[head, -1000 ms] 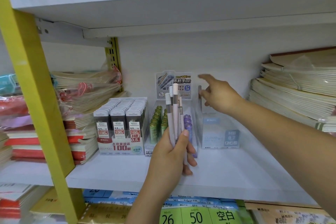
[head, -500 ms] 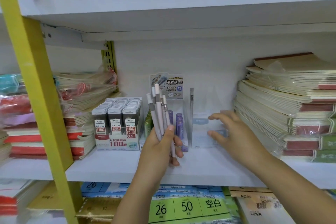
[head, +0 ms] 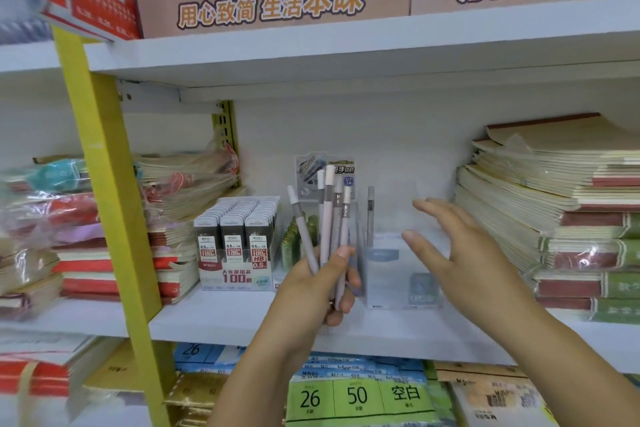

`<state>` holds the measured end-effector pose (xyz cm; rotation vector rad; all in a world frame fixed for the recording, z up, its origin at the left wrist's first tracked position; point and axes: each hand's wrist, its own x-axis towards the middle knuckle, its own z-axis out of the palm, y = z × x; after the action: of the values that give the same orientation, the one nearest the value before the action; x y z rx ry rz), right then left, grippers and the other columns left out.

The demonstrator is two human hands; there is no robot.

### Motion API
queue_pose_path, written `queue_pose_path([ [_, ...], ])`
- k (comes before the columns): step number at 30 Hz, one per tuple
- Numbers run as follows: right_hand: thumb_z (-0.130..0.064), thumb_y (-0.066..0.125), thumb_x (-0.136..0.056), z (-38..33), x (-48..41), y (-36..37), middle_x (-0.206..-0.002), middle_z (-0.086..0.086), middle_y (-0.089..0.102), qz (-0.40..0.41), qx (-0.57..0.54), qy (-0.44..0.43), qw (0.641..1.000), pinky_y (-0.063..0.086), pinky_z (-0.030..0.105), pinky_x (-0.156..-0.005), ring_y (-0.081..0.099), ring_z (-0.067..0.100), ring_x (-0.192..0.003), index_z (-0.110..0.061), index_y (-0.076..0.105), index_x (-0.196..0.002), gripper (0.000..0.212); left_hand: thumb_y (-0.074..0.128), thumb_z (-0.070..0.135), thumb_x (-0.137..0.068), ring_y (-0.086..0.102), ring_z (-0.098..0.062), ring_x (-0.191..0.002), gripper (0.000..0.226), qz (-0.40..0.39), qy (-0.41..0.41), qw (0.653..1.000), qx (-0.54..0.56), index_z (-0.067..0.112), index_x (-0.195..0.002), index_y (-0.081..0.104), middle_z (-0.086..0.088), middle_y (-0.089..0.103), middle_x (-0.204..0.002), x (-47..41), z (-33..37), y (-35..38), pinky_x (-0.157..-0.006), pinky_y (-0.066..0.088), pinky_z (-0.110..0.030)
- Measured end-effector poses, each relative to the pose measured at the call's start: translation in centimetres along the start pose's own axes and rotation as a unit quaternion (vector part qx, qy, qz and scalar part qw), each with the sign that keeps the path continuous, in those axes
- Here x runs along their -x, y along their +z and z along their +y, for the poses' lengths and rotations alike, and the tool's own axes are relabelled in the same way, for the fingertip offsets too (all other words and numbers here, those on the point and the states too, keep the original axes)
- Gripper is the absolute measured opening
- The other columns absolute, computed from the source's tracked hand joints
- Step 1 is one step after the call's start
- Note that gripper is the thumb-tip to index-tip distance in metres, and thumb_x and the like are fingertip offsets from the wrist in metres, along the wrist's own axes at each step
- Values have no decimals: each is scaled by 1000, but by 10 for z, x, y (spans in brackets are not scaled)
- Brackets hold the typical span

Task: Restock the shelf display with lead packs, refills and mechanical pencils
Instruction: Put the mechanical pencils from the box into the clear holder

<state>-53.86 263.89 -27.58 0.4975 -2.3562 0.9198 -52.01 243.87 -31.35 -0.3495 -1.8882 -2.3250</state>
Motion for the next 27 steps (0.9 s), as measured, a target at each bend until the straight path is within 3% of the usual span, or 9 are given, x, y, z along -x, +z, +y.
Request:
queue_pose_path([
  [2, -41, 53, -92, -15, -6, -2, -122, -22, 60, 36, -109, -15, 993, 40, 13, -89, 53, -6, -110, -40, 49, -132, 40, 66, 48, -83, 46, -12, -51, 32, -32, 5, 999, -1, 22, -102, 72, -3, 63, -74, -2, 5, 5, -41, 32, -17],
  [4, -35, 58, -91, -28, -13, 1, -101, -21, 70, 5, -233, 3, 972, 44, 3, -78, 60, -12, -96, -44, 48, -129, 40, 63, 45, -89, 47, -11, -50, 26, -50, 9, 999, -19, 24, -102, 74, -2, 63, -75, -5, 9, 10, -41, 32, -16],
  [8, -17, 64, -91, -39, -25, 15, -83, -7, 75, -32, -330, 1, 943, 47, 6, -61, 68, 0, -72, -37, 52, -126, 42, 57, 41, -98, 51, -11, -53, 20, -78, 21, 995, -56, 32, -102, 75, -2, 66, -79, -10, 8, 11, -44, 34, -19],
  [10, -14, 64, -90, -38, -32, 16, -80, -6, 75, 12, -350, 10, 937, 49, 12, -59, 68, 1, -69, -35, 54, -118, 36, 59, 42, -97, 56, -12, -55, 22, -64, 15, 996, -60, 27, -105, 73, -3, 69, -80, -11, 6, 7, -45, 38, -21],
  [13, -8, 63, -90, -28, -45, 7, -82, -2, 75, 145, -387, 7, 911, 55, 22, -61, 71, 11, -76, -36, 49, -105, 35, 60, 42, -95, 56, -12, -53, 31, 6, -2, 998, -67, 14, -107, 66, -1, 70, -75, -15, 1, -1, -44, 40, -23],
  [15, -7, 64, -88, -20, -58, -2, -82, 3, 74, 180, -339, -21, 923, 58, 27, -66, 71, 16, -77, -42, 46, -99, 41, 59, 46, -91, 52, -11, -48, 39, 45, -2, 996, -76, 9, -103, 64, 1, 66, -67, -19, -2, -7, -42, 37, -22],
  [18, -10, 65, -85, -7, -84, -2, -82, 2, 68, 133, -190, -40, 972, 57, 47, -77, 70, 19, -74, -49, 44, -90, 45, 58, 42, -94, 47, -9, -45, 32, 65, 0, 995, -74, 12, -103, 64, 2, 65, -65, -24, -7, -13, -40, 35, -20],
  [23, -5, 61, -85, 7, -103, 20, -83, 2, 64, 1, -57, -65, 996, 53, 43, -77, 67, 24, -73, -37, 39, -94, 40, 58, 42, -94, 49, -10, -47, 31, 61, 11, 996, -69, 13, -100, 65, 0, 67, -69, -29, -12, -16, -41, 37, -22],
  [27, -7, 62, -86, 13, -106, 28, -80, 0, 65, -4, -39, -73, 997, 53, 38, -76, 67, 19, -72, -33, 39, -97, 37, 56, 40, -97, 48, -11, -46, 30, 58, 8, 995, -78, 11, -96, 64, 2, 65, -63, -27, -14, -15, -40, 36, -22],
])
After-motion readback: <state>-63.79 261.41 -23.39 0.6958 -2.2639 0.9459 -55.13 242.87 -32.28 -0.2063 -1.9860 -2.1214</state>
